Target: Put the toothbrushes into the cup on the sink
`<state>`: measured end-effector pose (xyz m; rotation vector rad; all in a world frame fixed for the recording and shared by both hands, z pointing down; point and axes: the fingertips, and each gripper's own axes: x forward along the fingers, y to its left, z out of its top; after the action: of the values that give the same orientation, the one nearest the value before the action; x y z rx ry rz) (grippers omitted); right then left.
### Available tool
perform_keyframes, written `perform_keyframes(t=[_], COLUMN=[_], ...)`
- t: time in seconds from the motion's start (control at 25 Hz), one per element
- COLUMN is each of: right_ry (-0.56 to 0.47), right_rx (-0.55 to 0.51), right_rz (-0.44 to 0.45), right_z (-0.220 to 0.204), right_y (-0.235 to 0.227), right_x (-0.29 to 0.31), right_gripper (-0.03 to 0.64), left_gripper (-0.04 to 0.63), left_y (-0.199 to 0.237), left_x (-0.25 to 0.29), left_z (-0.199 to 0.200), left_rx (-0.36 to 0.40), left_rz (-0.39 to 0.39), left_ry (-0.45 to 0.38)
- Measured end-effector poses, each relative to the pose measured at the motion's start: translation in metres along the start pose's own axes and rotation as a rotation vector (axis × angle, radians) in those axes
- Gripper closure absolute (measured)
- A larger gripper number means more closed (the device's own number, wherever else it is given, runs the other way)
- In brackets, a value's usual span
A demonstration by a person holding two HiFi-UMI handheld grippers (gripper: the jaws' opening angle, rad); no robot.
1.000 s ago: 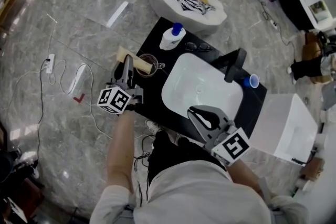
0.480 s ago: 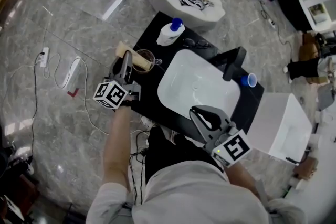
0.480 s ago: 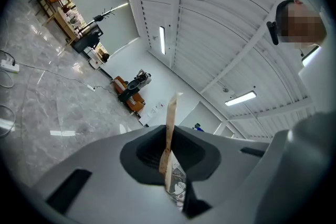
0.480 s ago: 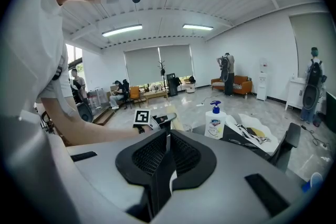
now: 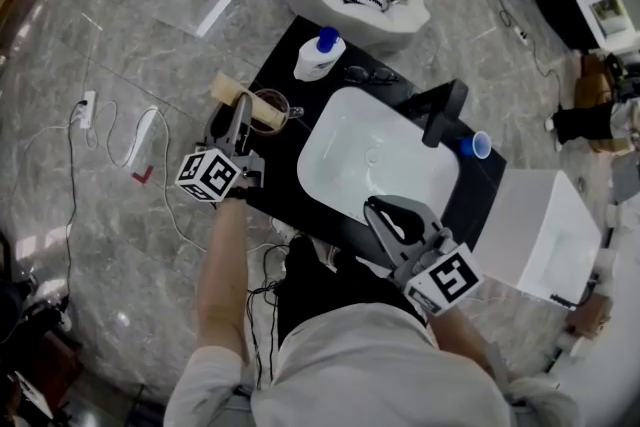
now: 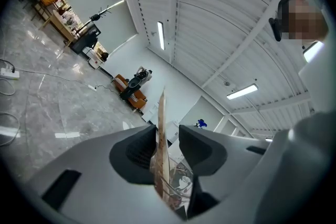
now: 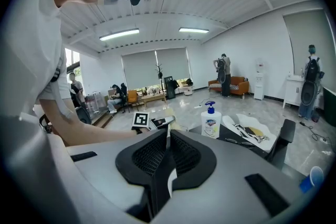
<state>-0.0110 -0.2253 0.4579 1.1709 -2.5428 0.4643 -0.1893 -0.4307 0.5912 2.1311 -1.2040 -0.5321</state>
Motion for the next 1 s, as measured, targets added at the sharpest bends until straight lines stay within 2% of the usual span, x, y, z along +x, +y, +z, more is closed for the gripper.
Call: perform_keyframes(t=[0.16, 0.24, 0.6, 0.8, 1.0], right_ry=[-0.012, -0.013, -0.083, -0.145, -0.21], right_rx=[0.003, 0.002, -0.006, -0.012, -0.015], right_rz=[0.006, 0.02, 0.075, 0.112, 0.139], right_z=[0.001, 0.001, 0.008, 0.013, 0.023], right_y=[-0.004, -0.004, -0.005, -0.012, -0.022], right_x=[-0.005, -0.007, -0.034, -0.056, -0.079], right_gripper=[0.568, 0.568, 0.568, 0.568, 0.568], left_gripper=[0.388, 0.369, 0.36, 0.36, 0.374], left_y=[0.001, 0.002, -0.021, -0.053, -0.084], left_x=[-0.002, -0.006, -0.043, -0.076, -0.118], left_z=[-0.004, -0.003, 0.022, 0.034, 0.028], left_rx=[0.008, 0.018, 0.152, 0.237, 0.312], left_rz=[0.029, 0.051, 0.171, 0.238, 0.324], left_ry=[0.012, 0.007, -0.007, -0.019, -0.045])
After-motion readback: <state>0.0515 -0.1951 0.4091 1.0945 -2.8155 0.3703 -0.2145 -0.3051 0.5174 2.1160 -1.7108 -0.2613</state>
